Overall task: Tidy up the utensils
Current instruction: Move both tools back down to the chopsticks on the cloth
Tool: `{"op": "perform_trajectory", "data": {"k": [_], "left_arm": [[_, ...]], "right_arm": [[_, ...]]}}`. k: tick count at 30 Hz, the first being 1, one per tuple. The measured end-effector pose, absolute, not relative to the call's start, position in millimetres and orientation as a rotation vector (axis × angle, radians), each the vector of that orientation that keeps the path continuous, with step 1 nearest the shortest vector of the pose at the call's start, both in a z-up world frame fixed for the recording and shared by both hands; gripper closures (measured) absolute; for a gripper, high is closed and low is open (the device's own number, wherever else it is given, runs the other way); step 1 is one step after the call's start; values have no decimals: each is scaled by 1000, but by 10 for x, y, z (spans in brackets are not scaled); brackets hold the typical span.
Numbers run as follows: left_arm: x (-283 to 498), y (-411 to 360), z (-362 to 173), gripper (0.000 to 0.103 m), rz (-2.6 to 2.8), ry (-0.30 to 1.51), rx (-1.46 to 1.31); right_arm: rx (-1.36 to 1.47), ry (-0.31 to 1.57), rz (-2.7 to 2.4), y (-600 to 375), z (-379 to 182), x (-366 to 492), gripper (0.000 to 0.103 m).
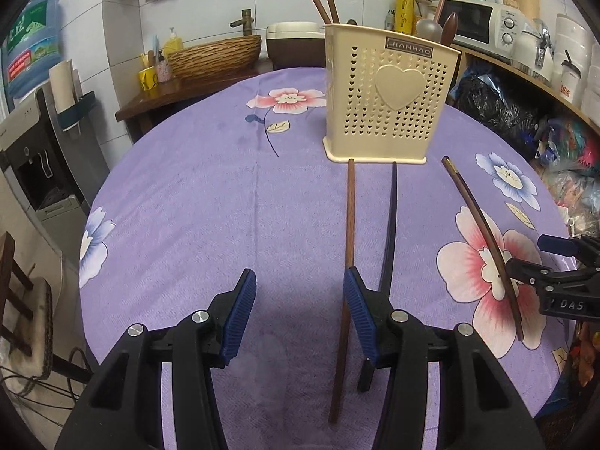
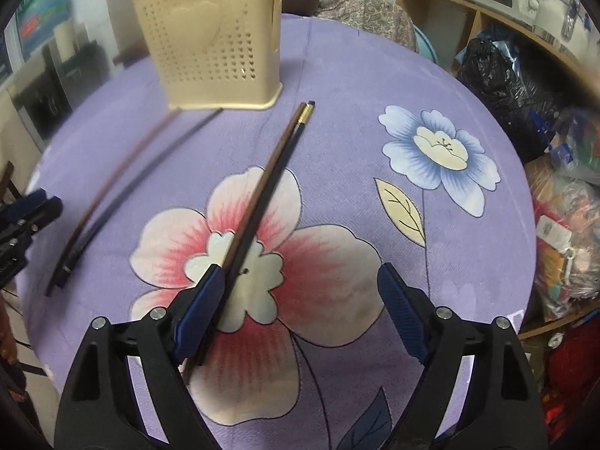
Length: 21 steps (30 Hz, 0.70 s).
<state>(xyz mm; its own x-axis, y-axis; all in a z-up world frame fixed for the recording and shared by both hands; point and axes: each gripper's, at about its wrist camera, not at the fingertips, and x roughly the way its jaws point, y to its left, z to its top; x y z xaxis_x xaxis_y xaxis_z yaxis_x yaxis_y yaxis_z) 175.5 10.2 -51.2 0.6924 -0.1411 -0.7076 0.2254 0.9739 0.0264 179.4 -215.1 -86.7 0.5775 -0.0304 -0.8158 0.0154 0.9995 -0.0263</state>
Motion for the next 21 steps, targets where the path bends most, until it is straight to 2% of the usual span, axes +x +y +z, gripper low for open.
{"op": "perform_trajectory", "data": {"k": [5,9,21], "left_arm": [[1739,101,-511,54,-204,780,120],[1759,96,-518,54,-202,782,116],[1725,58,-539,54,-213,789,106]], "right_arm": [[-62,968,-100,-2218,-902,1766,17],[42,911,-53,-2263,-827,1701,17],[-51,988,-35,-2092,-895,1709,14]]}}
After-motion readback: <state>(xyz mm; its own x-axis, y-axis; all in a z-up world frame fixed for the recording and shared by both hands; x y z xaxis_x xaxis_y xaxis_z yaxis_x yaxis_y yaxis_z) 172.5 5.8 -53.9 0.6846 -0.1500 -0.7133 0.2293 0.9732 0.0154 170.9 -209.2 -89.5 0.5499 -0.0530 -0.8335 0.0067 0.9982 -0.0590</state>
